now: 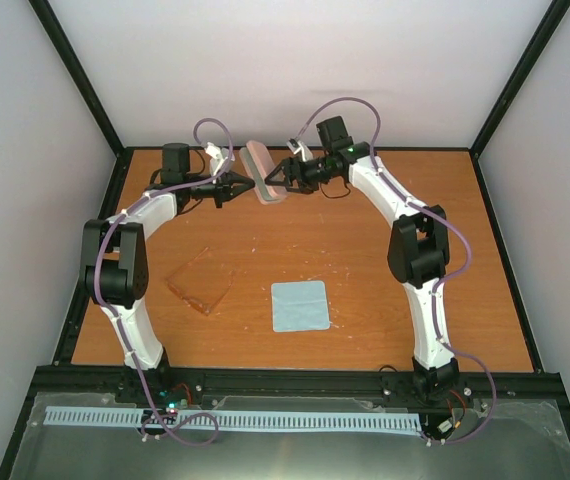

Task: Organize the sunglasses
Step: Open the sunglasses case.

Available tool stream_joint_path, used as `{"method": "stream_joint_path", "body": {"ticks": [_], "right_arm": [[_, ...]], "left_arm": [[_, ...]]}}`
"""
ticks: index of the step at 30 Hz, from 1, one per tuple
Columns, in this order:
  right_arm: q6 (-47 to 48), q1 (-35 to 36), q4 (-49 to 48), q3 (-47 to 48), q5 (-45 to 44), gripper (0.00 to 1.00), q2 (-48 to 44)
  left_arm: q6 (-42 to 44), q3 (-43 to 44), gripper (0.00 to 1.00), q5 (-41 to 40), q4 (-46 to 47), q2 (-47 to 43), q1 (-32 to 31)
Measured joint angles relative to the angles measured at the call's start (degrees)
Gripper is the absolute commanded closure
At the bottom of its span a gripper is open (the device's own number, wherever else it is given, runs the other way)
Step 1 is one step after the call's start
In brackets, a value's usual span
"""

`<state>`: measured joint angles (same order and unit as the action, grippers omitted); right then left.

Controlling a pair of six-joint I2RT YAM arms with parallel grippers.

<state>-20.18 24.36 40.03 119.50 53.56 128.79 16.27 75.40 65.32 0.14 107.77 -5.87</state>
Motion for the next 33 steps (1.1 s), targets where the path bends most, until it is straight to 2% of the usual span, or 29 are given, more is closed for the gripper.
{"method": "stream_joint_path", "body": {"ticks": [17,20,23,24,33], "right_arm": [[-0.83,-0.22,0.33,0.22,4.98,0.97,-0.90],[-0.48,0.28,0.44,0.22,5.14,0.97,-1.36],[0.24,0.09,1.01,-0.07,4.33,0.97,-1.38],[0.33,-0.04,0.83,-0.70,4.22,0.97,-1.60],[5.88,-4.42,3.17,-13.97,6.56,0.97,-2.73]], "left_arm": [[3.58,-2.84,0.99,-7.19,0.31,3.52,-0.17],[4.11,-2.89,0.93,-7.87,0.44,3.52,-0.22],[4.83,-2.89,0.74,-9.62,0.20,3.52,-0.24],[5.07,-2.89,0.71,-10.21,0.09,3.52,-0.24],[6.32,-2.86,0.70,-14.64,-4.02,0.07,4.04]]}}
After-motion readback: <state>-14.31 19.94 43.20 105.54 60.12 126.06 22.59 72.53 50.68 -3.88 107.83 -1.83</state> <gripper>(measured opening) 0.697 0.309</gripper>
